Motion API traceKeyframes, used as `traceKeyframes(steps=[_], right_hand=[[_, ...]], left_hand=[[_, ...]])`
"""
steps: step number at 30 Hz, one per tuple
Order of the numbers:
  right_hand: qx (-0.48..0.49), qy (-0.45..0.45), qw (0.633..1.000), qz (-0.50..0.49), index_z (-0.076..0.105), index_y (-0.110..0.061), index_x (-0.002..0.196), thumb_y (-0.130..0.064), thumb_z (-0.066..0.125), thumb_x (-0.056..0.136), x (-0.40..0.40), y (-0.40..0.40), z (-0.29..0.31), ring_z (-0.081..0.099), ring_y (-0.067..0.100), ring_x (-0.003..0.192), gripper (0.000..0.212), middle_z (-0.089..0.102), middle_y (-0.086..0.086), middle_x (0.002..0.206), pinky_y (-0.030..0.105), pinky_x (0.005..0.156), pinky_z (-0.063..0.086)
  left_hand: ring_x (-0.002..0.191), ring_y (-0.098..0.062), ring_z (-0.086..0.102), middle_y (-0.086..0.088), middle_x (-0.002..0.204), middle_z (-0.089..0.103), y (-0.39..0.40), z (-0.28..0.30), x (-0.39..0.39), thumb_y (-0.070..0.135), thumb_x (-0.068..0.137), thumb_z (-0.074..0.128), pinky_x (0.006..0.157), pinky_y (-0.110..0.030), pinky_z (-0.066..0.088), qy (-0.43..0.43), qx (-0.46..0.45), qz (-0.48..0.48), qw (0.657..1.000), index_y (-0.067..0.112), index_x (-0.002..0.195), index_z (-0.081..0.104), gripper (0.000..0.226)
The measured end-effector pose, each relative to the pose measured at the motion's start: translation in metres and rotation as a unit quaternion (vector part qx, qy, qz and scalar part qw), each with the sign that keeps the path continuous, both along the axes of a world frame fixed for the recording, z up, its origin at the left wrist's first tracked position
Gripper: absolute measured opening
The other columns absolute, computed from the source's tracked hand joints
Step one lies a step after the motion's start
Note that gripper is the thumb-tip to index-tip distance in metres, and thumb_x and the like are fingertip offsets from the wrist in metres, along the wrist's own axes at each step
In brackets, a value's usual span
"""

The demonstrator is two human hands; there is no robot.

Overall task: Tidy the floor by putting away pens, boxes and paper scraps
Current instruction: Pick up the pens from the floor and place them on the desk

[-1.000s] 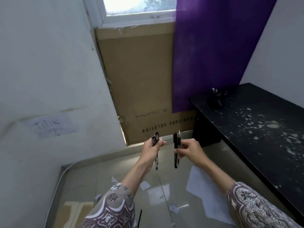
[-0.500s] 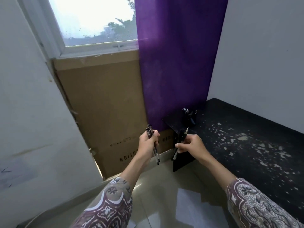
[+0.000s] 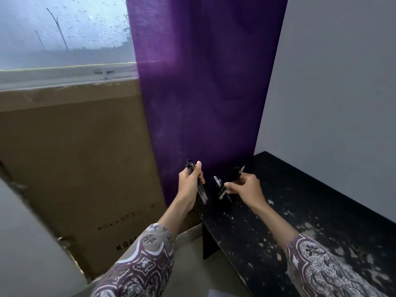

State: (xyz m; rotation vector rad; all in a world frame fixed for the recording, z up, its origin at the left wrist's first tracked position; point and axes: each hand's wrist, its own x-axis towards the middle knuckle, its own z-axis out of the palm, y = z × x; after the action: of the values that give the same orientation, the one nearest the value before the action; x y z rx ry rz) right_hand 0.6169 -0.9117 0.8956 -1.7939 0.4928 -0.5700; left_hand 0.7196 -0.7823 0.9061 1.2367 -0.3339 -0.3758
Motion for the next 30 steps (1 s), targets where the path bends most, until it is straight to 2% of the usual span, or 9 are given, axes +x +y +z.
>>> traceKeyframes(steps=[2, 6, 11, 14, 18, 21, 23, 26, 30], right_hand=[[-0.009, 0.003, 1.000, -0.025, 0.067, -0.011, 0.076, -0.007, 0.071, 0.078, 0.014, -0.024, -0.007, 0.071, 0.021, 0.072, 0.006, 0.071, 0.007, 0.080, 0.028, 0.074, 0.058], [-0.027, 0.010, 0.998, -0.062, 0.068, -0.013, 0.082, -0.010, 0.070, 0.080, 0.041, -0.067, -0.025, 0.070, 0.018, 0.073, 0.005, 0.072, 0.005, 0.080, 0.029, 0.076, 0.057], [-0.034, 0.015, 0.996, -0.083, 0.065, -0.020, 0.077, -0.010, 0.069, 0.081, 0.066, -0.098, -0.045, 0.067, 0.007, 0.071, 0.011, 0.069, -0.004, 0.074, 0.013, 0.067, 0.050], [-0.035, 0.023, 0.996, -0.074, 0.065, -0.020, 0.073, -0.009, 0.068, 0.081, 0.079, -0.105, -0.059, 0.065, 0.002, 0.068, 0.014, 0.068, -0.006, 0.073, 0.011, 0.064, 0.048], [-0.048, 0.037, 0.997, -0.053, 0.065, -0.021, 0.073, -0.007, 0.066, 0.082, 0.093, -0.110, -0.078, 0.062, -0.008, 0.069, 0.017, 0.066, -0.008, 0.072, 0.005, 0.062, 0.045], [-0.067, 0.057, 0.996, -0.030, 0.065, -0.022, 0.078, -0.007, 0.064, 0.084, 0.101, -0.112, -0.090, 0.062, -0.008, 0.073, 0.016, 0.067, -0.010, 0.075, 0.008, 0.064, 0.048], [-0.084, 0.069, 0.994, -0.018, 0.066, -0.020, 0.083, -0.005, 0.062, 0.085, 0.105, -0.113, -0.094, 0.062, -0.009, 0.073, 0.015, 0.066, -0.012, 0.077, 0.007, 0.066, 0.048], [-0.119, 0.086, 0.989, -0.015, 0.065, -0.016, 0.098, -0.006, 0.063, 0.084, 0.109, -0.115, -0.100, 0.061, -0.001, 0.081, 0.017, 0.064, -0.007, 0.088, 0.009, 0.072, 0.050], [-0.136, 0.073, 0.987, -0.041, 0.062, -0.015, 0.106, -0.009, 0.066, 0.083, 0.109, -0.115, -0.106, 0.060, 0.003, 0.087, 0.024, 0.062, -0.002, 0.096, 0.006, 0.070, 0.048]], left_hand=[[0.056, -0.010, 0.041, 0.002, 0.058, 0.042, -0.029, -0.005, 0.014, 0.018, 0.094, 0.052, 0.061, -0.027, 0.039, 0.002, 0.000, 0.001, 1.000, 0.015, 0.066, 0.046, 0.029], [0.055, -0.010, 0.043, 0.003, 0.055, 0.044, -0.079, -0.018, 0.039, 0.017, 0.091, 0.057, 0.065, -0.030, 0.039, 0.008, 0.019, 0.006, 1.000, 0.016, 0.062, 0.048, 0.030], [0.053, -0.010, 0.043, 0.006, 0.049, 0.044, -0.126, -0.034, 0.067, 0.023, 0.086, 0.062, 0.064, -0.029, 0.039, 0.019, 0.021, -0.001, 1.000, 0.016, 0.054, 0.048, 0.036], [0.053, -0.011, 0.042, 0.005, 0.048, 0.044, -0.145, -0.047, 0.078, 0.029, 0.085, 0.064, 0.065, -0.031, 0.038, 0.029, 0.023, 0.002, 0.999, 0.018, 0.048, 0.048, 0.042], [0.052, -0.013, 0.041, 0.003, 0.047, 0.043, -0.160, -0.066, 0.086, 0.036, 0.087, 0.058, 0.068, -0.033, 0.037, 0.045, 0.019, 0.005, 0.999, 0.016, 0.044, 0.045, 0.049], [0.056, -0.015, 0.043, 0.001, 0.048, 0.046, -0.165, -0.082, 0.091, 0.042, 0.092, 0.046, 0.071, -0.033, 0.038, 0.044, 0.043, -0.001, 0.998, 0.018, 0.041, 0.048, 0.056], [0.061, -0.016, 0.047, -0.002, 0.054, 0.051, -0.164, -0.092, 0.094, 0.035, 0.096, 0.039, 0.072, -0.027, 0.041, 0.015, 0.083, -0.006, 0.996, 0.014, 0.047, 0.052, 0.055], [0.068, -0.011, 0.048, -0.003, 0.068, 0.052, -0.157, -0.103, 0.096, 0.019, 0.099, 0.035, 0.062, -0.009, 0.040, -0.096, 0.161, -0.019, 0.982, 0.009, 0.065, 0.055, 0.041], [0.074, -0.007, 0.049, 0.002, 0.077, 0.054, -0.150, -0.106, 0.104, 0.020, 0.099, 0.036, 0.068, -0.015, 0.039, -0.179, 0.228, -0.007, 0.957, 0.017, 0.075, 0.056, 0.032]])
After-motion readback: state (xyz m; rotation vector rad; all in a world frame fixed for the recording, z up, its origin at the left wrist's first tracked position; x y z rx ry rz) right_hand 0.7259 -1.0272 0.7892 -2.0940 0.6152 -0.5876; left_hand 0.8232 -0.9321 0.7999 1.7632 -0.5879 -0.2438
